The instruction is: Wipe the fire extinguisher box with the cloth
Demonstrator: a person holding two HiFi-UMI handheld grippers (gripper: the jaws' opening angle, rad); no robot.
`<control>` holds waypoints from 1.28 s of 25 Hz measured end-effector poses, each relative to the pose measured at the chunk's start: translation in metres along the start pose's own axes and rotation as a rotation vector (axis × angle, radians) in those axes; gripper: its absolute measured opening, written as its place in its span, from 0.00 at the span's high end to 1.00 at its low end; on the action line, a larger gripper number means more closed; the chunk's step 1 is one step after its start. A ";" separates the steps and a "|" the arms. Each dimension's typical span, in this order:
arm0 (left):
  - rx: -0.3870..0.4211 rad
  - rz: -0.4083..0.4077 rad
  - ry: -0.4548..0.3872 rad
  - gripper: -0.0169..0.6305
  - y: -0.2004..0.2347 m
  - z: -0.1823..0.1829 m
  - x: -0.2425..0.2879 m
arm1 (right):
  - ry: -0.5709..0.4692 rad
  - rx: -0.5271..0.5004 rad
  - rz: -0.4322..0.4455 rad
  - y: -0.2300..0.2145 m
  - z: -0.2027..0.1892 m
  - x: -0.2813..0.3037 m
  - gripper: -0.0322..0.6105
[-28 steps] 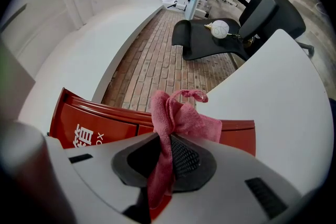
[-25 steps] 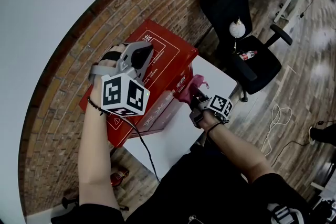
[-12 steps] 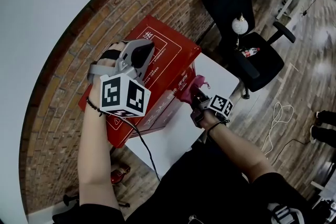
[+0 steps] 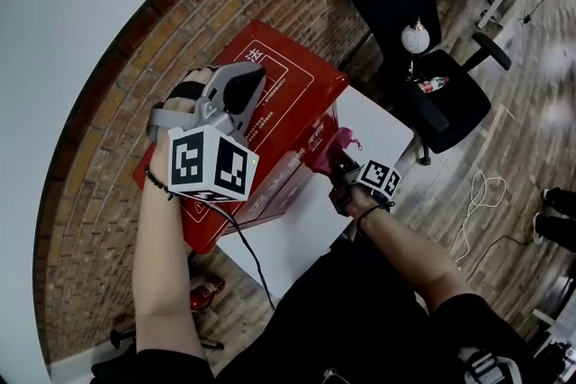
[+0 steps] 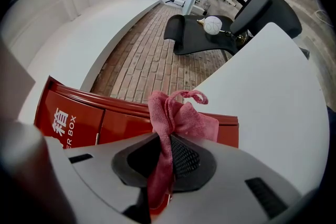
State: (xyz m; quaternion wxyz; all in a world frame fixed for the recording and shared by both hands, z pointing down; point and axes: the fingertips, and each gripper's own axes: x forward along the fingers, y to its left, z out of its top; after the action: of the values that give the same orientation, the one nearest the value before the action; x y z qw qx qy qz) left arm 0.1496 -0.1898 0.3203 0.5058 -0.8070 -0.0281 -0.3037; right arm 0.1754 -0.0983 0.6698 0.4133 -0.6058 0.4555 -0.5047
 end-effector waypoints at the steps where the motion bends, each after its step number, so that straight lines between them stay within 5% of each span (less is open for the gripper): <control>1: 0.000 0.000 0.000 0.93 0.000 0.000 0.000 | 0.002 -0.004 -0.003 -0.002 0.000 0.001 0.85; 32: -0.007 0.002 -0.001 0.93 0.001 0.000 -0.001 | 0.027 -0.015 -0.124 -0.083 -0.010 0.020 0.85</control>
State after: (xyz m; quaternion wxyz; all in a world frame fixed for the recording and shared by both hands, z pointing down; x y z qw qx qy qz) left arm 0.1489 -0.1894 0.3190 0.5033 -0.8088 -0.0265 -0.3029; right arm 0.1781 -0.0983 0.7555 0.3704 -0.6290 0.4263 -0.5342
